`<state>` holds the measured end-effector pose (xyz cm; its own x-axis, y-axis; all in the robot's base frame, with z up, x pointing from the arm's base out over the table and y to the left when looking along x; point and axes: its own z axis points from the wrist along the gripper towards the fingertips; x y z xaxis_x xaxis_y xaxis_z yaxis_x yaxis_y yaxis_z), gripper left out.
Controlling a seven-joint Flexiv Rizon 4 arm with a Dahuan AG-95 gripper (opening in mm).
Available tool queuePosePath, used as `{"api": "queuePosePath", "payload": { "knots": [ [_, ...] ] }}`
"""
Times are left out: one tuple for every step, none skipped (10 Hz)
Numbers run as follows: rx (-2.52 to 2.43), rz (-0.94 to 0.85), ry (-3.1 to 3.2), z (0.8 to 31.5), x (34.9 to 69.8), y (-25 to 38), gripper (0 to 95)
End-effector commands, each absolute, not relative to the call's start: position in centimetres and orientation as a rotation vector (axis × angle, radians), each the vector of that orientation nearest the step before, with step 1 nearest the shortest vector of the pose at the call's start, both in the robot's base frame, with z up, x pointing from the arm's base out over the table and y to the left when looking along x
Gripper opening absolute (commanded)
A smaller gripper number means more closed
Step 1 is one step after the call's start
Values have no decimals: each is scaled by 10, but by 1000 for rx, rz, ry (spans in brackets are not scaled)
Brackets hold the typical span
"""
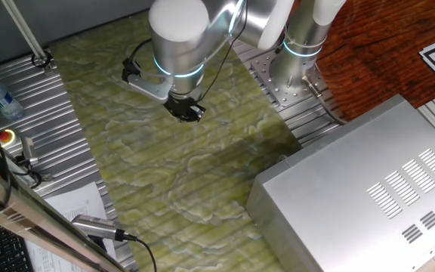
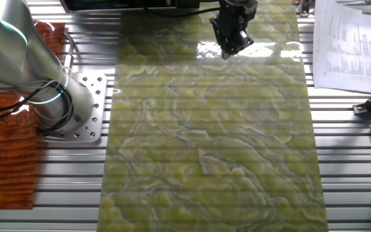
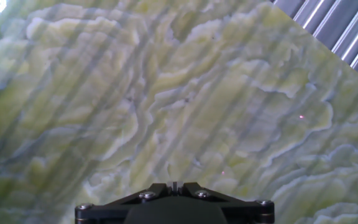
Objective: Open the microwave door
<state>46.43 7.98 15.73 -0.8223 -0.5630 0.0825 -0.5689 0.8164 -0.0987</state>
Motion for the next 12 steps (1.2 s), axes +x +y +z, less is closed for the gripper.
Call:
{"api": "queuePosePath", "payload": {
  "knots": [
    [888,188,-2955,157,465,80,0],
    [884,189,-2956,157,465,80,0],
    [886,189,-2955,157,465,80,0],
    [892,191,-2953,157,465,80,0],
    [915,194,-2946,156,465,81,0],
    [906,195,-2950,154,464,83,0],
    [888,196,-2959,152,464,86,0],
    [872,193,-2965,152,464,86,0],
    [859,193,-2968,152,464,86,0],
    [865,208,-2954,152,464,86,0],
    [956,202,-2922,152,464,86,0],
    [973,209,-2896,152,464,86,0]
  ]
}}
